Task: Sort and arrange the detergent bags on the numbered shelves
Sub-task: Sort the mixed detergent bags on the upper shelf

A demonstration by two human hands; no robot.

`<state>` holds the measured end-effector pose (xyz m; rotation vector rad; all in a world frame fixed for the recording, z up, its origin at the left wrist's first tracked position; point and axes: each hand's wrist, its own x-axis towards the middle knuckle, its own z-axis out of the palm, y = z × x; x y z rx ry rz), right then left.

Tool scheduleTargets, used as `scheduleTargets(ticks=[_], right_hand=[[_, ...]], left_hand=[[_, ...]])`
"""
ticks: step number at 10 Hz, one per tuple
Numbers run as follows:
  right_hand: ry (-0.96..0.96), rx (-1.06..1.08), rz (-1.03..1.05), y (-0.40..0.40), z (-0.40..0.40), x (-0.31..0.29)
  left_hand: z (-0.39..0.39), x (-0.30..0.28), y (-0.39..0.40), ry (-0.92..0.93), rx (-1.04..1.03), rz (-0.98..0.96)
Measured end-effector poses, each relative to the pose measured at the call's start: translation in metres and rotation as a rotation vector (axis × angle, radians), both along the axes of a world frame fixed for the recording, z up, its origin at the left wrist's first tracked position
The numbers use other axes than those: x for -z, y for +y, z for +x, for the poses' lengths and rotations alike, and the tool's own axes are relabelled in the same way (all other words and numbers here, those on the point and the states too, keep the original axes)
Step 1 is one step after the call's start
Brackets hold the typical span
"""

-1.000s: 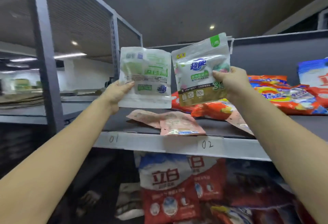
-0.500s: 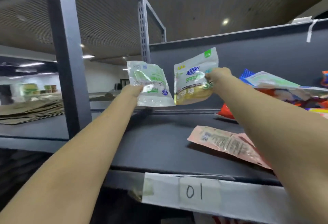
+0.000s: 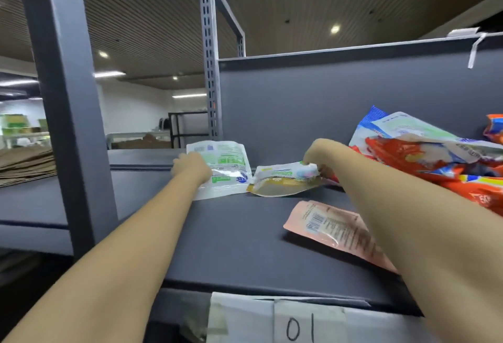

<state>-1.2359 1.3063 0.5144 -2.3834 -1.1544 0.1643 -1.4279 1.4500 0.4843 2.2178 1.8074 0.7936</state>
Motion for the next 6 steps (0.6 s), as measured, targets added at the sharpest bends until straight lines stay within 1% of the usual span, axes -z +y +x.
scheduleTargets(ticks=[1,2,3,4,5,6], right_hand=[[-0.153,-0.001,-0.016,-0.018,-0.003,-0.016],[-0.256,-0.036,-0.067,-0.047,-0.007,-0.025],[-0.334,-0.063,0.050,-0.086,-0.012,-0.033],[-0.365,-0.026,0.138,-0.129,-0.004,-0.043],[-0.425,0.092,0.179,-0.175,0.015,-0.052],[-0.470,0.206,0.098,-0.211,0.048,-0.046]], left_hand=[[0.009,-0.004,-0.025,0.054,0.159,0.132],[0.029,-0.006,-0.055,0.100,0.390,0.199],[0.052,-0.005,-0.094,0.100,0.583,0.242],[0.079,-0.012,-0.134,0.149,0.741,0.272],[0.106,-0.026,-0.164,0.146,0.825,0.303],[0.136,-0.031,-0.184,0.136,0.865,0.272]])
